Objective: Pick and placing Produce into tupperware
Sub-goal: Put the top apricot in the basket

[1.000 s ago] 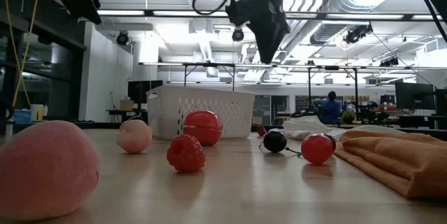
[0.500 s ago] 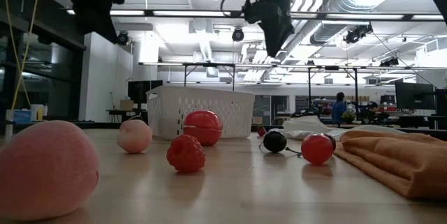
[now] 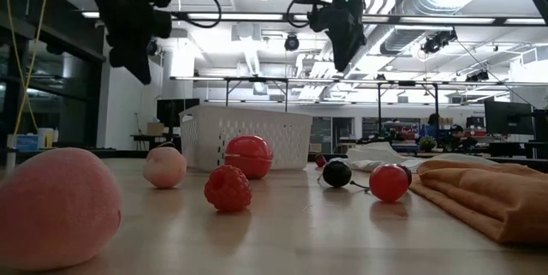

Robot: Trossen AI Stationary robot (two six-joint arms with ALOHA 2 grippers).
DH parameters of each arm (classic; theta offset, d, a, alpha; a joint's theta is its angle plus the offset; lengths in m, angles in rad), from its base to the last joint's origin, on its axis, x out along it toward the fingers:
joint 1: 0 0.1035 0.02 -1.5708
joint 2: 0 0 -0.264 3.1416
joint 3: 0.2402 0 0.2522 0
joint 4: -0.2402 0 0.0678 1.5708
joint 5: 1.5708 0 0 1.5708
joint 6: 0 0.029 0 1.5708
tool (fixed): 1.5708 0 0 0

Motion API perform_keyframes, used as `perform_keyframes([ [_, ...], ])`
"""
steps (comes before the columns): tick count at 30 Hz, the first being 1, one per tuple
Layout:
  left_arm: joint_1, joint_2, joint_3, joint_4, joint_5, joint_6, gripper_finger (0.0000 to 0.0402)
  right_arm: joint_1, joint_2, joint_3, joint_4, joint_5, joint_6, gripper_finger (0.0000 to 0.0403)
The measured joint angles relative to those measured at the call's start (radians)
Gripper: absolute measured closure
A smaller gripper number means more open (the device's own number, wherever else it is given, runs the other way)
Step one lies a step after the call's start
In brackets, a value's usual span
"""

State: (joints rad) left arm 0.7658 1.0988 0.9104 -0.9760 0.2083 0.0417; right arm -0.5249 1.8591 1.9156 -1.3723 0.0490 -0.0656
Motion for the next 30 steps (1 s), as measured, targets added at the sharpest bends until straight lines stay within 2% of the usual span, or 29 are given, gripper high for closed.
perform_keyframes([
  [6, 0.0, 0.019, 0.0, 0.037, 0.009, 0.102, 0.025, -0.021, 0.0, 0.0, 0.0, 0.0, -0.024, 0.0295],
  [10, 0.0, 0.018, 0.0, 0.058, 0.009, 0.225, 0.0223, -0.04, 0.0, 0.0, 0.0, 0.0, -0.035, 0.0295],
  [17, 0.0, 0.041, -0.001, 0.062, 0.008, 0.374, 0.0225, -0.063, 0.0, 0.0, 0.0, 0.0, -0.047, 0.0295],
  [30, 0.0, 0.227, -0.001, 0.076, -0.044, 0.409, 0.0227, -0.065, 0.0, 0.0, 0.0, -0.001, -0.056, 0.0295],
])
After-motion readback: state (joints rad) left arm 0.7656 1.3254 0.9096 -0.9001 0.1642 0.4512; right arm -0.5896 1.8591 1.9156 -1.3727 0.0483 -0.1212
